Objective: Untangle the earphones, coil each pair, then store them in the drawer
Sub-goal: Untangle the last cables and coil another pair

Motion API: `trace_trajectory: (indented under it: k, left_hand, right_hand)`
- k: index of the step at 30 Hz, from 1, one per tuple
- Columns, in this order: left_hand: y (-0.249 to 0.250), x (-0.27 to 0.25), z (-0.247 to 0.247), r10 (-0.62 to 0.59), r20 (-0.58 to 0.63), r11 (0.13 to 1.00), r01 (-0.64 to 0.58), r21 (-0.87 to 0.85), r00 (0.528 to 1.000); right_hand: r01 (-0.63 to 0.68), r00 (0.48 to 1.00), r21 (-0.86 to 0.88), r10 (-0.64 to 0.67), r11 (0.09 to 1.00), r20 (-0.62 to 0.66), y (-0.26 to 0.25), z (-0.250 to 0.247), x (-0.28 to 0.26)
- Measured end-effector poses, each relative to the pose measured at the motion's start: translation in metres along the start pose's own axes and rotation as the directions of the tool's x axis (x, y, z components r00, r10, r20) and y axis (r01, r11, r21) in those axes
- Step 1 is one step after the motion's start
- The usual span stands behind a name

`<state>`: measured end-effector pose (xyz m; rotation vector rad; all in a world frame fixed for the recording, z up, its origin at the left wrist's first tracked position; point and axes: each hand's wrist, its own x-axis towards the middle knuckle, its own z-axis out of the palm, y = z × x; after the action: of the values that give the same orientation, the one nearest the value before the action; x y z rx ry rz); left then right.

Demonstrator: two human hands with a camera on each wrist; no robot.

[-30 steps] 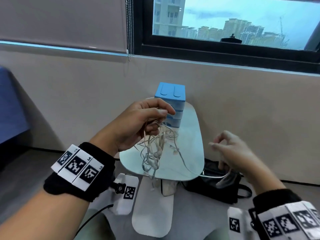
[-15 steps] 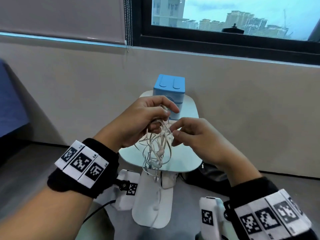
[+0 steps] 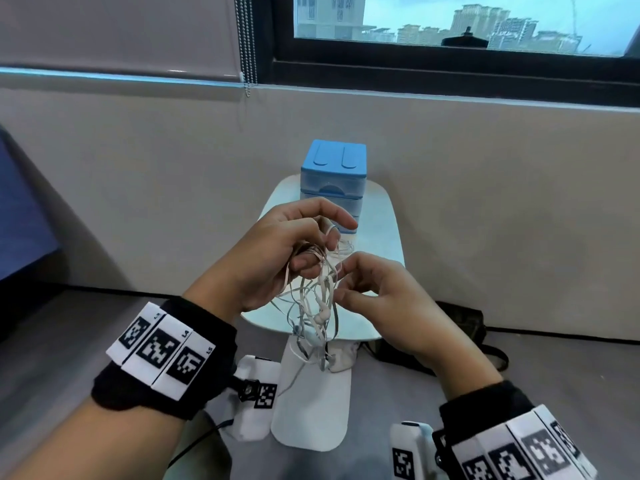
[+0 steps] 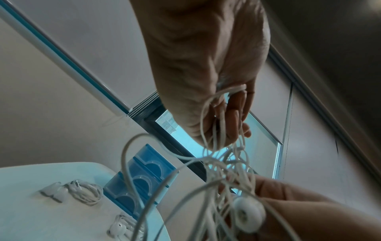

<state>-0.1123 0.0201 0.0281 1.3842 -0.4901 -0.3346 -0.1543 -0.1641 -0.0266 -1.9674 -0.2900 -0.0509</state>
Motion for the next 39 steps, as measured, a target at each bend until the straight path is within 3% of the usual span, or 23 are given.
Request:
trace_trajectory:
  k: [7, 10, 13, 16, 22, 25, 27, 29, 32, 36, 39]
  left_hand:
    - [-0.004, 0.0, -0.005, 0.035, 0.024, 0.999, -0.036, 0.017, 0.999]
    - [-0.009, -0.002, -0.012, 0.106, 0.003, 0.979, -0.105, 0.175, 0.994]
    - [-0.017, -0.007, -0.018, 0.16, -0.052, 0.917, -0.129, 0.377, 0.986]
    - [-0.033, -0.012, -0.018, 0.197, -0.115, 0.896, -0.131, 0.423, 0.974]
    - [-0.059, -0.017, -0.018, 0.203, -0.225, 0.883, -0.079, 0.462, 0.953]
    - [-0.054, -0.018, -0.015, -0.009, -0.276, 0.955, 0.089, 0.281, 0.961]
    - [-0.049, -0.018, -0.011, -0.229, -0.222, 0.97, 0.241, 0.029, 0.948]
    - [-0.044, -0.017, -0.005, -0.308, -0.139, 0.949, 0.294, -0.115, 0.941]
    - [-0.043, -0.014, 0.002, -0.231, -0.118, 0.962, 0.208, -0.179, 0.966]
    - [-0.053, -0.013, 0.007, -0.111, -0.18, 0.994, 0.109, -0.025, 0.977]
    - [-0.062, -0.01, 0.004, -0.046, -0.242, 0.997, 0.062, 0.056, 0.969]
  right_hand:
    - [0.003, 0.998, 0.211, -0.015, 0.977, 0.056, 0.0, 0.002, 0.003]
    - [-0.002, 0.999, 0.28, -0.007, 0.96, 0.031, -0.002, 0.001, 0.003]
    - [0.019, 0.993, 0.26, 0.012, 0.965, -0.116, -0.005, 0.0, 0.003]
    - [0.013, 0.969, 0.161, 0.028, 0.987, -0.247, -0.009, 0.001, 0.004]
    - [0.008, 0.931, -0.101, -0.045, 0.995, -0.363, -0.016, 0.003, 0.004]
    - [0.04, 0.903, -0.236, -0.136, 0.971, -0.407, -0.015, 0.004, 0.006]
    - [0.081, 0.886, -0.346, -0.226, 0.935, -0.405, -0.014, 0.007, 0.007]
    - [0.106, 0.878, -0.469, -0.305, 0.877, -0.37, -0.013, 0.012, 0.007]
    - [0.129, 0.865, -0.584, -0.379, 0.802, -0.329, -0.011, 0.022, 0.006]
    - [0.156, 0.854, -0.671, -0.44, 0.725, -0.276, -0.011, 0.033, 0.001]
    - [0.231, 0.88, -0.594, -0.426, 0.77, -0.21, -0.006, 0.032, 0.0]
